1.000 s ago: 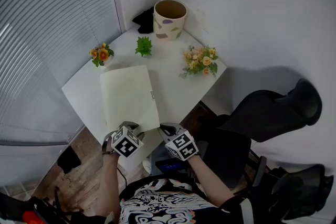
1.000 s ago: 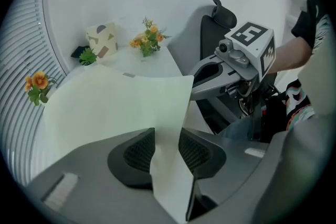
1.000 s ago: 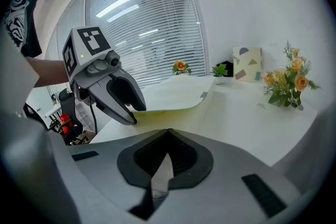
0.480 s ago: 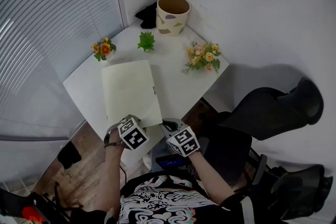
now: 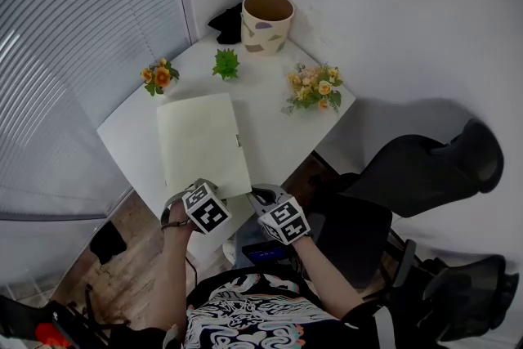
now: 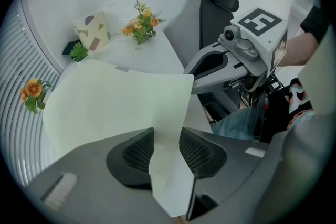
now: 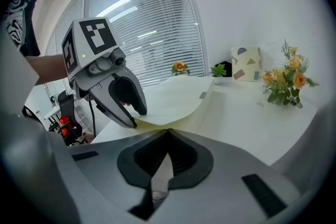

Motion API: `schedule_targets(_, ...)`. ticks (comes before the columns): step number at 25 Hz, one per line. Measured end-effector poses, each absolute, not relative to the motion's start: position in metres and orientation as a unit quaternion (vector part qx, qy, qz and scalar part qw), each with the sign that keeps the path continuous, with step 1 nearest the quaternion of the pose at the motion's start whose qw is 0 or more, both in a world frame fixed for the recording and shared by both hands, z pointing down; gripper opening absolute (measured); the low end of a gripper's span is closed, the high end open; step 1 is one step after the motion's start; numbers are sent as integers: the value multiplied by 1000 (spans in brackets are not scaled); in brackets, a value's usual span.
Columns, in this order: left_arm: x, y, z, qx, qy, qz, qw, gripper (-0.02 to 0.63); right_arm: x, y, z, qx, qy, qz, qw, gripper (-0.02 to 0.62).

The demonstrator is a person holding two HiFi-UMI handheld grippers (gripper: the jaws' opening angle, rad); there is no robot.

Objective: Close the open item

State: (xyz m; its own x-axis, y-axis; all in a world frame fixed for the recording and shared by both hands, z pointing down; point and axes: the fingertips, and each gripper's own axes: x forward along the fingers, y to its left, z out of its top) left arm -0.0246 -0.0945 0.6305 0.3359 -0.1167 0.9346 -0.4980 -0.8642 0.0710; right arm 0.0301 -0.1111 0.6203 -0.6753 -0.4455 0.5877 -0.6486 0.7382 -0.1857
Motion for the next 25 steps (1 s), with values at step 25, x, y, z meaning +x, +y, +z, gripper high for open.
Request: schedule_targets(25,-24,-95,631,796,-187,546,183,149,30,-111,620,293,-898,189,268,3)
